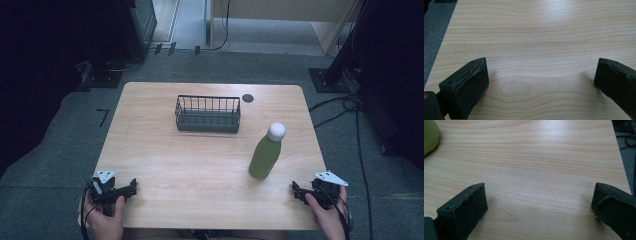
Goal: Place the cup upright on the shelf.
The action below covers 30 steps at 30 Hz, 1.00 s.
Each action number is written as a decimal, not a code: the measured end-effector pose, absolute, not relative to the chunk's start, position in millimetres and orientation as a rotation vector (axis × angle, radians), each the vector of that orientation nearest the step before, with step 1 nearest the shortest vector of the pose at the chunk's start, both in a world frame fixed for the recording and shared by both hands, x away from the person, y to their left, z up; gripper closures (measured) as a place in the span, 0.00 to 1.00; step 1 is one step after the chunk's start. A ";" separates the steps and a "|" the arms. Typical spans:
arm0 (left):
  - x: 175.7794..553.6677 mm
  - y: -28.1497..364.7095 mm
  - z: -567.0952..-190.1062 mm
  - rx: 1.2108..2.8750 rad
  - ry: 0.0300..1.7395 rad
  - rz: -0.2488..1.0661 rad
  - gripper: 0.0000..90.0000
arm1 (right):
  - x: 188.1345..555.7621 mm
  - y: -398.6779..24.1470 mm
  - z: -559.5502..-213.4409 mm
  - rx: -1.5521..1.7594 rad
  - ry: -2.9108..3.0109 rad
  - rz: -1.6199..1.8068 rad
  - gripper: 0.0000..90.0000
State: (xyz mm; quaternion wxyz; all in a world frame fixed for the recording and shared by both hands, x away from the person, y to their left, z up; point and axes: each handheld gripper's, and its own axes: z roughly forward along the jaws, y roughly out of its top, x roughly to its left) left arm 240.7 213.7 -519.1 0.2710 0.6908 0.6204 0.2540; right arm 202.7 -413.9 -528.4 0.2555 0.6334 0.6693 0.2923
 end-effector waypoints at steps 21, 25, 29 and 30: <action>240.8 213.7 -519.1 1.860 1.671 0.684 0.00 | 204.6 -359.6 -491.9 1.583 1.892 1.013 0.06; 240.8 213.7 -519.1 1.861 1.671 0.684 0.00 | 206.9 -346.8 -481.4 1.540 1.908 1.052 0.06; 240.8 213.7 -519.1 1.860 1.671 0.684 0.00 | 210.1 -334.8 -471.7 1.511 1.918 1.097 0.06; 240.8 213.7 -519.1 1.860 1.671 0.684 0.00 | 211.1 -332.3 -469.5 1.503 1.921 1.108 0.05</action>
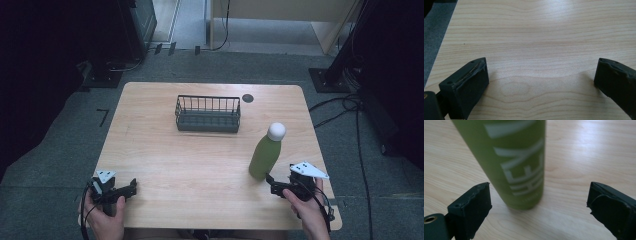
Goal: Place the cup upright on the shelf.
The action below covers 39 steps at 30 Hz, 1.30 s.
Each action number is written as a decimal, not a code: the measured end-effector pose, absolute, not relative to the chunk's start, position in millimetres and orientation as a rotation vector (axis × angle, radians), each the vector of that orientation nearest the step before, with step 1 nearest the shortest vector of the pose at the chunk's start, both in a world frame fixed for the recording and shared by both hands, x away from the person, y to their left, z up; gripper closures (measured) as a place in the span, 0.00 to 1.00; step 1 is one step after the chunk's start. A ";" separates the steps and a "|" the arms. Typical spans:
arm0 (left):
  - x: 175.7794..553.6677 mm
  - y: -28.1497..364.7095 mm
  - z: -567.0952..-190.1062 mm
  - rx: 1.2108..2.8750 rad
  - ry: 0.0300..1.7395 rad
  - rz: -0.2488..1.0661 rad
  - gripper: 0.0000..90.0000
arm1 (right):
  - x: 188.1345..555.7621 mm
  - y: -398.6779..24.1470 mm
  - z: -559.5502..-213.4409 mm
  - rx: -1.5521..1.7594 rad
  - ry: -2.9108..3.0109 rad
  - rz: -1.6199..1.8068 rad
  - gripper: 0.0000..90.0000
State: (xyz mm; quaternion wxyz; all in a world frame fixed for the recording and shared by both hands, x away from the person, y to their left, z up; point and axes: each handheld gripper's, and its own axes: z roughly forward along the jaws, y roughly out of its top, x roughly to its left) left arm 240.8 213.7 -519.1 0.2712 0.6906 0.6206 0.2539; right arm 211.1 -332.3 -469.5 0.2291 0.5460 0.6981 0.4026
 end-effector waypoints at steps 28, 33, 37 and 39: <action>241.3 213.2 -519.2 1.855 1.675 0.686 0.00 | 248.5 -291.9 -442.5 1.446 1.832 1.190 0.16; 241.3 213.2 -519.3 1.856 1.674 0.686 0.00 | 250.4 -289.4 -440.5 1.437 1.810 1.171 0.21; 241.7 213.0 -519.3 1.853 1.677 0.686 0.00 | 254.4 -290.6 -438.5 1.481 1.752 1.166 0.22; 241.7 213.0 -519.3 1.853 1.677 0.687 0.00 | 255.4 -290.5 -438.1 1.487 1.751 1.167 0.22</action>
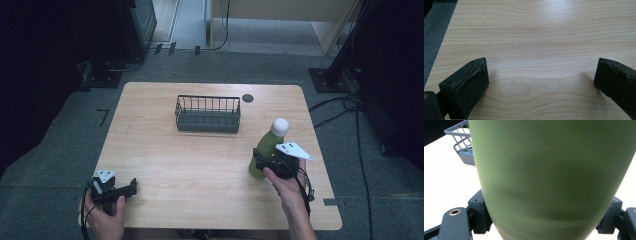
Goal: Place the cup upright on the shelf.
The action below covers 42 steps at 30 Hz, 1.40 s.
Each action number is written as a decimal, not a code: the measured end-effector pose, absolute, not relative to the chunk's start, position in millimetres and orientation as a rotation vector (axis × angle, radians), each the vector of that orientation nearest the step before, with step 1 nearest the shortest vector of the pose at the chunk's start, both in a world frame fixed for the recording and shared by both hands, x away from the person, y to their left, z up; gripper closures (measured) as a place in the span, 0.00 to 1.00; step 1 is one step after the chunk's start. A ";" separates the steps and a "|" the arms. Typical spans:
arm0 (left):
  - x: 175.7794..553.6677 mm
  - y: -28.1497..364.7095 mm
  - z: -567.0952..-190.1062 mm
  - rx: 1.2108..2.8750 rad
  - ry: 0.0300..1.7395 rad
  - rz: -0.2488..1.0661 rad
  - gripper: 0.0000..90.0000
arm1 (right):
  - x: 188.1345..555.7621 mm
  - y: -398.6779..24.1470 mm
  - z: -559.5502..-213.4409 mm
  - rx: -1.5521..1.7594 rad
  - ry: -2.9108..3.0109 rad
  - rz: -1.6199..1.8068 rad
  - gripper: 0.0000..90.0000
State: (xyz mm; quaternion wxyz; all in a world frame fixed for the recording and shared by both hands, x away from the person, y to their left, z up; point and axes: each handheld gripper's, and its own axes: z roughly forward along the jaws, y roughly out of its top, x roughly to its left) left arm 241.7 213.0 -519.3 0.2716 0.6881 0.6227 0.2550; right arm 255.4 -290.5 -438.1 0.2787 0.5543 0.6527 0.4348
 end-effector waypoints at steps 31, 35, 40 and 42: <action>241.8 212.8 -519.4 1.849 1.677 0.688 0.00 | 299.5 -250.3 -383.7 1.394 1.786 1.243 0.23; 241.7 212.8 -519.4 1.850 1.677 0.687 0.00 | 304.2 -246.3 -379.1 1.391 1.784 1.256 0.23; 241.7 212.8 -519.2 1.851 1.678 0.686 0.00 | 313.3 -240.7 -370.9 1.383 1.784 1.262 0.23; 241.7 212.8 -519.2 1.851 1.678 0.686 0.00 | 316.5 -238.8 -366.5 1.382 1.782 1.260 0.23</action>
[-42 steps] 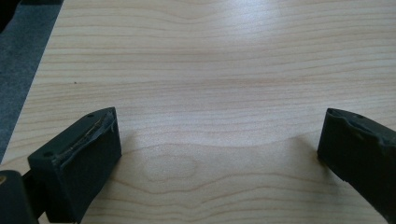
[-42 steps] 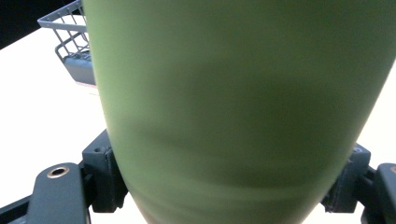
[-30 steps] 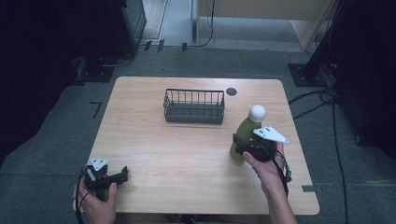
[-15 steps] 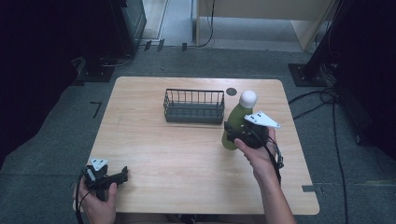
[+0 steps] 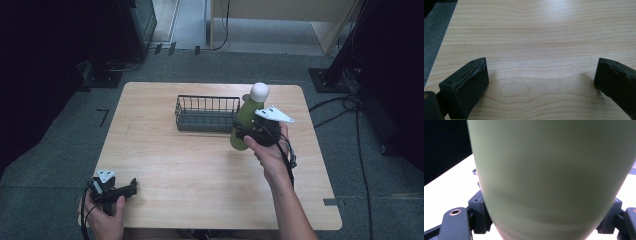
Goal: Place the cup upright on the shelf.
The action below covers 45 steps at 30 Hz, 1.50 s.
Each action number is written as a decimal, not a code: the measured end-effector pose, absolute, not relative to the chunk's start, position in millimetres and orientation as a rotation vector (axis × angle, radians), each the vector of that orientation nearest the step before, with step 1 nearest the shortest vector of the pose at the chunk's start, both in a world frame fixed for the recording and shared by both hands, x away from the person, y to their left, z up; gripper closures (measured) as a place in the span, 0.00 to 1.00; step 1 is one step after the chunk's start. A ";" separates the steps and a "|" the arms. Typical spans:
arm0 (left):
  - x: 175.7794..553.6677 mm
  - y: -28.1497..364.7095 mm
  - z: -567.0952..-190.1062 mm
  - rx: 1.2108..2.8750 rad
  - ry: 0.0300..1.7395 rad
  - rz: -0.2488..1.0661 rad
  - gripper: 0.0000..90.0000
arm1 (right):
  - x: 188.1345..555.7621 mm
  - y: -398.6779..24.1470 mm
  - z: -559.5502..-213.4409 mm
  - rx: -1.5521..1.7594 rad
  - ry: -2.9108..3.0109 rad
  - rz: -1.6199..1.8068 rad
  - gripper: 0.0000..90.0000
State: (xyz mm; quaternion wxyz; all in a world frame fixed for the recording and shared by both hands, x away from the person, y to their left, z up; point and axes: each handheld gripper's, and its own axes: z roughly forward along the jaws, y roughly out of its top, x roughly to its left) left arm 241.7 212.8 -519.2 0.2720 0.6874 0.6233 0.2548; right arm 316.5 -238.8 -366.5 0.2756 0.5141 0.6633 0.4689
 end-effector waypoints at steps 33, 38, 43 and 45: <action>241.7 212.9 -519.3 1.851 1.677 0.686 0.00 | 404.6 -202.8 -325.0 1.319 1.685 1.258 0.23; 241.7 212.9 -519.3 1.852 1.677 0.686 0.00 | 421.3 -195.6 -336.6 1.332 1.687 1.228 0.23; 241.7 212.8 -519.3 1.851 1.678 0.686 0.00 | 432.0 -193.6 -347.8 1.357 1.696 1.211 0.23; 241.7 212.9 -519.3 1.851 1.678 0.686 0.00 | 437.8 -191.7 -356.2 1.373 1.695 1.195 0.23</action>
